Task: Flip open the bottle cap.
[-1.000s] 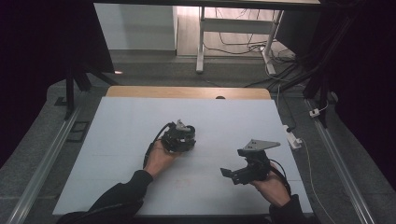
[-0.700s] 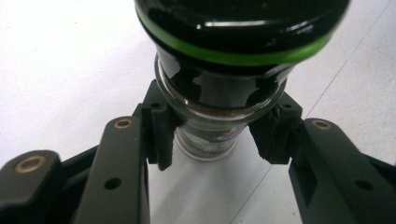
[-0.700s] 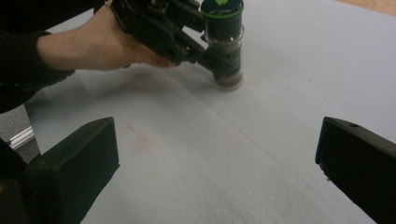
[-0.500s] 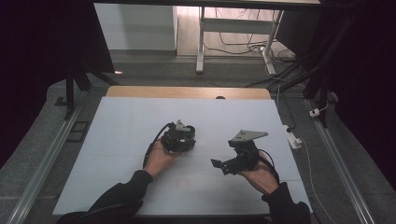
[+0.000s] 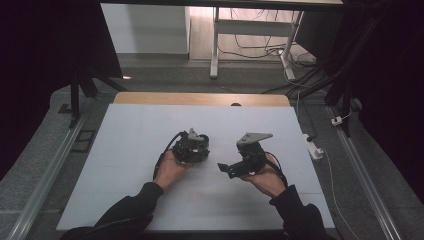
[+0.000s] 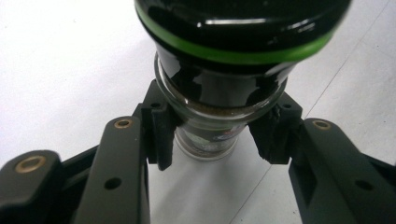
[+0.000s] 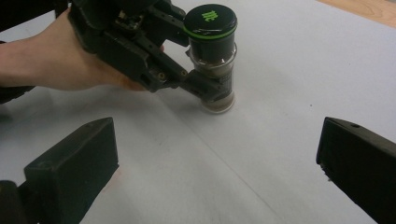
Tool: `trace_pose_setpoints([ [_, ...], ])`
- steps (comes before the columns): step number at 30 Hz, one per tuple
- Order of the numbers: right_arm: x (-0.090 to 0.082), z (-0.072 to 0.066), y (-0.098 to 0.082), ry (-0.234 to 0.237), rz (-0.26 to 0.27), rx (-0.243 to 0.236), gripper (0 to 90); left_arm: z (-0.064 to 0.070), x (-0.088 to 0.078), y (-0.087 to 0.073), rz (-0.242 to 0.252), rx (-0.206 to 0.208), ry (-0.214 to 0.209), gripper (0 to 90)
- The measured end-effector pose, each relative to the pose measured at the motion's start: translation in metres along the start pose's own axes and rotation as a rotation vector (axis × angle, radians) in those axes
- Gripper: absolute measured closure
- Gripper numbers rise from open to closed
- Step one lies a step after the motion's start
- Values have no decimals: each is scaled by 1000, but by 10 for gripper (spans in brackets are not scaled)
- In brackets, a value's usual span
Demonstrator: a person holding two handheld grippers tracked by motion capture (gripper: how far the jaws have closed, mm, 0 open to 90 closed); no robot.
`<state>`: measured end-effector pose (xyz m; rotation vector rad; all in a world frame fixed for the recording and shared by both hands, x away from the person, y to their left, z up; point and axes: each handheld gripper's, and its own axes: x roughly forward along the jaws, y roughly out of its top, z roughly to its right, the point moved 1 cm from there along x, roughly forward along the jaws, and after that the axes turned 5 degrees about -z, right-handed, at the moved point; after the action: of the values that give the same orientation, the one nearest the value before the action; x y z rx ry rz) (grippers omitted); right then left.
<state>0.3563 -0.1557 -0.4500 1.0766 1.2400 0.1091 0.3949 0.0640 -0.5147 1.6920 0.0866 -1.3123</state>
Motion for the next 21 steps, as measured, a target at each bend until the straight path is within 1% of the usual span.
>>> trace_pose_setpoints([
  [7,16,4,10,3,-4,6,0,0,0,0,-1,1,-1,534],
  [13,29,2,16,3,-19,-11,0,0,0,0,1,-1,0,534],
  [16,31,3,18,19,-12,-11,78,0,0,0,0,-1,1,534],
  [17,32,3,19,21,-11,-12,120,0,0,0,0,-1,2,534],
  [18,32,4,21,19,-7,-22,228,0,0,0,0,0,2,534],
  [19,32,4,21,19,-7,-22,228,0,0,0,0,0,2,534],
  [20,32,4,22,21,-3,-24,296,0,0,0,0,0,2,534],
  [21,32,4,23,34,-9,-28,374,0,0,0,0,0,3,534],
])
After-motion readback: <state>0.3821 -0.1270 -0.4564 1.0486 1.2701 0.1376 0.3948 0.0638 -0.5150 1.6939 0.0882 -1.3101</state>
